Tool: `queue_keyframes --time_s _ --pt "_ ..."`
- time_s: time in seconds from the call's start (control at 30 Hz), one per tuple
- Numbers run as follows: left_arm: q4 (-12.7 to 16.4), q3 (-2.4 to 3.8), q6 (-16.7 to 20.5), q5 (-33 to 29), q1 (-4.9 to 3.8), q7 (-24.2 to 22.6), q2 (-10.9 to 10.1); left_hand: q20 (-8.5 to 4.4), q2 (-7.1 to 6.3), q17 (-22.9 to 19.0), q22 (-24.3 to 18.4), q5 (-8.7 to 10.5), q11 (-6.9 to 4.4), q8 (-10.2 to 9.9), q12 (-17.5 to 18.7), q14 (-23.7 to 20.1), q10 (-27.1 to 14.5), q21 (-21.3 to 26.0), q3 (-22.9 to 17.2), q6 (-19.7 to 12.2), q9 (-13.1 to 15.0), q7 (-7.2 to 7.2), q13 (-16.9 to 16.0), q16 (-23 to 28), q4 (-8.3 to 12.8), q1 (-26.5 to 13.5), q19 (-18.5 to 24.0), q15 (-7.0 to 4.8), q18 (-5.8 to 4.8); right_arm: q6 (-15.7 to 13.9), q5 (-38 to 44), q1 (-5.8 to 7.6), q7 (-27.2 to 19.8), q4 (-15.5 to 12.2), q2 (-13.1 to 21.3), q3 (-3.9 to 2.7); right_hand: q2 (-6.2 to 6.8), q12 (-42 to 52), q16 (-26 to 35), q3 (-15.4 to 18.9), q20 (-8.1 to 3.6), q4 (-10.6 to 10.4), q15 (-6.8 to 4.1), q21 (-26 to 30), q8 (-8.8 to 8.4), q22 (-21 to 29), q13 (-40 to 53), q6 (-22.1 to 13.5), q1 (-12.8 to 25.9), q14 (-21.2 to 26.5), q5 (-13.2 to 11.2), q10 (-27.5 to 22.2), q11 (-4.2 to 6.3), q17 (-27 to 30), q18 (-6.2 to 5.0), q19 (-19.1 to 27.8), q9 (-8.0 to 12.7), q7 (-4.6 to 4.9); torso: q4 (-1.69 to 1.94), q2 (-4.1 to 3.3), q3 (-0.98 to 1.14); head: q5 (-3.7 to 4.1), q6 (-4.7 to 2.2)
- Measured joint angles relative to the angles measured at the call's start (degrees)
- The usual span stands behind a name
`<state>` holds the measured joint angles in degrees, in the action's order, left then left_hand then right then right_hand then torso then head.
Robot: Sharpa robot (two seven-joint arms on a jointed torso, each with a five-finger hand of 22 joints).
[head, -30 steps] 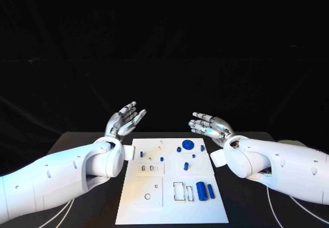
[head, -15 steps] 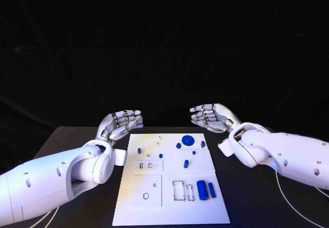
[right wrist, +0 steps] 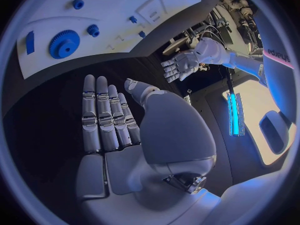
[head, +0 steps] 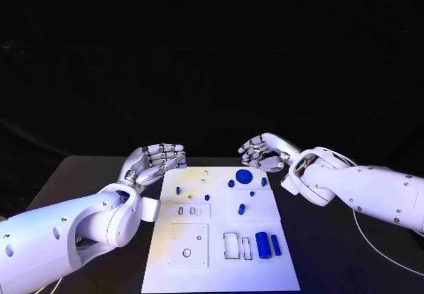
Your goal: Assemble the parts on the task board
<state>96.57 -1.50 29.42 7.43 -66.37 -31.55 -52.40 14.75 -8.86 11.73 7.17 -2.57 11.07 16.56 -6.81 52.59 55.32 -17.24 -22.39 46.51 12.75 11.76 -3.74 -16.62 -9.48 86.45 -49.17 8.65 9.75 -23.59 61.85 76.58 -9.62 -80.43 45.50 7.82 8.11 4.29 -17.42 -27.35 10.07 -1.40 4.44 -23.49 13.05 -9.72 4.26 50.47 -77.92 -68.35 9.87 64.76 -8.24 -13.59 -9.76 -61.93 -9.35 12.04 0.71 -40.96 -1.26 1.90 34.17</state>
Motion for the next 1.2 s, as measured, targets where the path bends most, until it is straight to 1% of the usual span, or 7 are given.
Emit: queue_keyframes --time_s 0.07,0.17,0.33,0.5,0.7,0.77,1.2 --pt "1.0 0.08 -0.3 0.1 -0.03 0.3 -0.3 0.00 -0.29 0.0 -0.2 0.00 0.00 -0.3 0.2 -0.4 0.0 0.0 0.0 0.0 0.0 0.00 0.0 0.3 0.0 -0.3 0.0 0.40 0.00 1.4 3.8 0.24 1.9 0.0 -0.3 -0.02 1.94 -0.2 -4.3 0.4 -2.62 -0.3 -2.49 -7.4 0.49 -4.1 0.4 2.4 0.9 -7.4 0.0 3.4 1.70 -4.8 0.00 -6.2 -0.5 -1.24 0.18 -0.47 -0.15 0.23 -0.04" --pt "2.4 0.19 -0.8 0.2 -0.11 0.7 -0.8 0.00 -0.29 0.0 -0.2 0.00 0.20 -0.3 0.2 -0.7 0.2 0.0 0.0 0.0 -0.1 0.00 0.0 0.5 0.0 -0.3 0.0 0.26 0.00 3.3 9.2 0.53 4.6 -0.3 -0.6 -0.05 2.87 -0.2 -9.2 -0.2 -3.87 -1.3 -3.95 -14.5 0.49 -10.1 0.9 3.5 1.8 -12.8 -0.5 4.7 2.65 -9.7 0.00 -10.1 -1.1 -2.12 0.49 -1.23 -0.37 0.61 -0.09" --pt "3.7 0.28 -1.3 0.3 -0.35 1.2 -1.3 0.00 -0.32 0.0 -0.3 0.00 0.20 -0.3 0.4 -0.9 0.2 0.0 -0.2 0.0 -0.2 0.00 0.0 0.7 -0.2 -0.7 0.0 0.46 0.00 5.1 16.2 0.69 7.8 -0.4 -1.2 -0.06 4.67 -0.4 -20.3 -2.2 -4.53 -2.8 -4.46 -38.6 0.49 -38.7 2.2 4.0 2.3 -14.3 0.6 5.1 3.09 -20.6 3.13 -15.6 -2.8 -2.60 0.71 -2.20 -0.64 0.98 -0.06" --pt "4.1 0.34 -1.7 0.3 -0.57 1.5 -1.6 0.00 -0.22 0.0 -0.3 0.00 0.21 -0.3 0.7 -1.0 0.2 0.0 -0.2 0.0 -0.2 0.00 0.0 1.0 -0.2 -0.8 0.0 0.34 0.00 6.1 22.4 0.77 10.3 -0.3 -2.0 -0.06 5.42 -0.4 -30.9 -2.5 -3.98 -3.1 -4.14 -49.0 0.48 -52.4 2.3 3.7 2.4 -14.6 -0.4 2.8 2.55 -30.4 4.49 -17.5 -4.0 -2.32 0.76 -2.94 -0.73 1.03 -0.05" --pt "4.3 0.35 -2.0 0.2 -0.71 1.8 -1.7 0.00 -0.51 0.0 -0.4 0.00 0.20 -0.3 0.7 -1.3 0.2 0.0 -0.2 0.0 -0.2 0.00 0.0 1.0 -0.2 -1.1 0.0 0.47 -0.01 6.5 26.8 0.76 12.0 -0.3 -2.8 -0.06 5.56 -0.4 -37.7 -2.1 -3.71 -3.5 -3.59 -53.4 0.17 -58.5 2.4 3.4 2.6 -15.0 -0.8 1.4 2.18 -36.8 4.58 -18.4 -4.7 -2.18 0.83 -3.51 -0.86 1.12 -0.05" --pt "4.3 0.35 -2.1 0.2 -0.74 1.8 -1.7 0.00 -0.51 0.0 -0.4 0.00 0.20 -0.5 0.7 -1.3 0.2 0.0 -0.2 0.0 -0.2 0.00 0.0 1.0 -0.2 -1.1 0.0 0.47 -0.01 6.7 27.9 0.75 12.5 -0.3 -3.1 -0.05 5.56 -0.4 -38.9 -2.1 -3.71 -3.5 -3.59 -54.0 0.17 -59.4 2.4 3.4 2.6 -15.0 -0.9 1.4 2.18 -37.8 5.36 -18.4 -4.8 -2.23 0.89 -3.62 -0.86 1.11 -0.05" --pt "4.8 0.36 -2.4 0.0 -1.01 2.3 -2.1 0.00 -0.51 0.0 -0.4 0.01 0.21 -0.5 0.9 -1.3 0.2 0.0 -0.2 0.0 -0.3 0.00 0.0 1.2 -0.2 -1.6 0.0 0.47 -0.01 7.8 31.5 0.41 14.1 0.7 -4.8 0.09 5.56 -0.4 -43.8 -2.0 -3.60 -3.7 -3.40 -56.7 0.17 -63.6 2.7 3.4 2.6 -15.3 -0.9 0.7 2.40 -42.5 5.36 -19.7 -5.3 -2.23 1.05 -4.24 -0.93 0.70 -0.10"
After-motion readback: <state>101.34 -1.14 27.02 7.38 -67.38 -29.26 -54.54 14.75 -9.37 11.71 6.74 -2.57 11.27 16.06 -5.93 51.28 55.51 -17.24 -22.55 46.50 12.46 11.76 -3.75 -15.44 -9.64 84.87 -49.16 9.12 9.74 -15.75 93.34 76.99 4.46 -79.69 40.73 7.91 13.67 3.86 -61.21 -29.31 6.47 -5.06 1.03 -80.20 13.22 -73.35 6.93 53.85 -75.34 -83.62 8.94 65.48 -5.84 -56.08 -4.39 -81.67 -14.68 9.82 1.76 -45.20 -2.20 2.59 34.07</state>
